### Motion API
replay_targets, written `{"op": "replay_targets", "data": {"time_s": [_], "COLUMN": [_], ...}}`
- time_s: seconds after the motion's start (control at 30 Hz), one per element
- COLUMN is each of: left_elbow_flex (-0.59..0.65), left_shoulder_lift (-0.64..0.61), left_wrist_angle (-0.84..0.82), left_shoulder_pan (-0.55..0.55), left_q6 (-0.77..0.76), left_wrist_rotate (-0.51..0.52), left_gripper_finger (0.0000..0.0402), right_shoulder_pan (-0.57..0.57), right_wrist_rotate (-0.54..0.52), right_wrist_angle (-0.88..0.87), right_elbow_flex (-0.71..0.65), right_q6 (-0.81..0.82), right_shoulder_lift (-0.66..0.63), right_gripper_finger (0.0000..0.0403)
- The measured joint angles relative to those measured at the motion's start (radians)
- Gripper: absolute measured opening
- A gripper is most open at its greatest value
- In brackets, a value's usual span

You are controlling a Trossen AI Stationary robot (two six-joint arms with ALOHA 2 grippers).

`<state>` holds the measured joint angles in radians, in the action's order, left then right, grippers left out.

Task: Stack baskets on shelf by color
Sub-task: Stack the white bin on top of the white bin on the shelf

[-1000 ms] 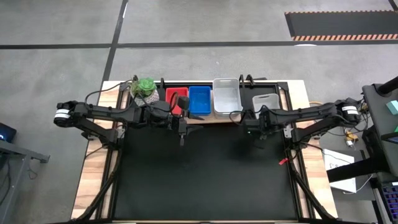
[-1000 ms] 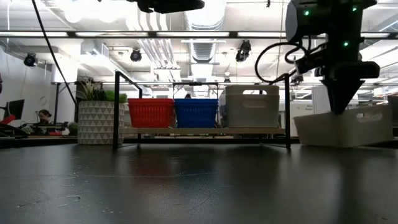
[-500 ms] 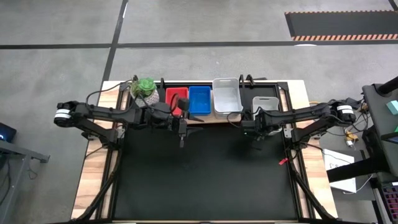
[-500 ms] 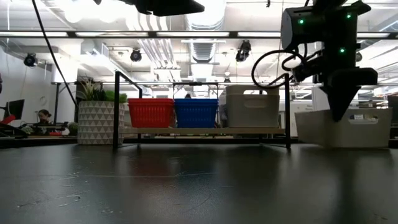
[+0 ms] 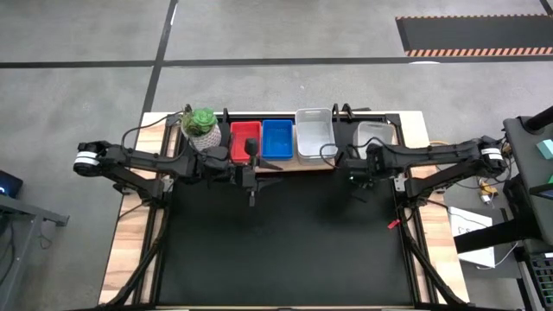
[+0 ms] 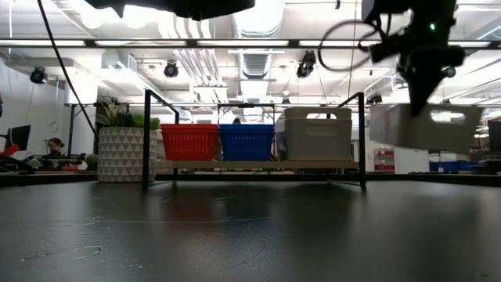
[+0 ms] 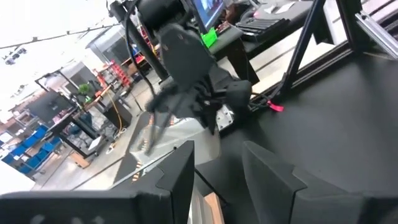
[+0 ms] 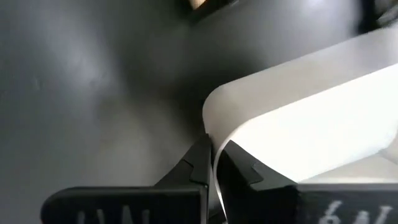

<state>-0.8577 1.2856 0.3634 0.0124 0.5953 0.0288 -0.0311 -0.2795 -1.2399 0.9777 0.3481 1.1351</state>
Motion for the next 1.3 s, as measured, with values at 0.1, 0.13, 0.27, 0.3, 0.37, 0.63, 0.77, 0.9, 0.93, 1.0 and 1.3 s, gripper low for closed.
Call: {"op": "replay_targets", "data": {"time_s": [0.1, 0.13, 0.27, 0.3, 0.37, 0.63, 0.77, 0.9, 0.93, 1.0, 1.3], "left_elbow_flex": [0.000, 0.000, 0.000, 0.000, 0.000, 0.000, 0.000, 0.000, 0.001, 0.001, 0.001], "left_shoulder_lift": [-0.006, -0.008, -0.009, -0.009, -0.009, -0.006, -0.009, -0.009, -0.009, -0.009, -0.044], "left_wrist_angle": [0.015, 0.021, 0.021, 0.021, 0.020, 0.018, 0.018, 0.001, -0.008, -0.022, -0.025], "left_shoulder_pan": [0.000, 0.000, 0.000, 0.000, 0.000, 0.000, -0.005, -0.015, -0.017, -0.021, -0.026], "left_q6": [-0.012, -0.013, -0.013, -0.013, -0.013, -0.015, -0.014, -0.013, -0.013, -0.013, 0.043], "left_wrist_rotate": [0.000, 0.000, 0.000, 0.000, 0.001, 0.001, 0.009, 0.013, 0.013, 0.018, 0.157], "left_gripper_finger": [0.0120, 0.0120, 0.0120, 0.0120, 0.0120, 0.0120, 0.0120, 0.0120, 0.0120, 0.0120, 0.0120], "right_shoulder_pan": [0.000, -0.001, -0.002, -0.002, -0.002, -0.002, -0.002, -0.002, -0.002, -0.002, -0.003], "right_wrist_rotate": [-0.057, -0.072, -0.123, -0.134, -0.160, -0.167, -0.165, -0.133, -0.117, -0.075, 0.065], "right_wrist_angle": [-0.051, -0.069, -0.158, -0.179, -0.218, -0.258, -0.263, -0.311, -0.317, -0.321, -0.318], "right_elbow_flex": [0.074, 0.104, 0.232, 0.262, 0.321, 0.544, 0.648, 0.754, 0.781, 0.829, 1.065], "right_q6": [-0.006, -0.007, -0.009, -0.009, -0.012, -0.078, -0.121, -0.149, -0.157, -0.185, -0.317], "right_shoulder_lift": [-0.002, 0.001, 0.015, 0.019, 0.023, 0.050, 0.087, 0.144, 0.159, 0.189, 0.380], "right_gripper_finger": [0.0009, 0.0009, 0.0009, 0.0009, 0.0009, 0.0009, 0.0009, 0.0009, 0.0009, 0.0009, 0.0009]}}
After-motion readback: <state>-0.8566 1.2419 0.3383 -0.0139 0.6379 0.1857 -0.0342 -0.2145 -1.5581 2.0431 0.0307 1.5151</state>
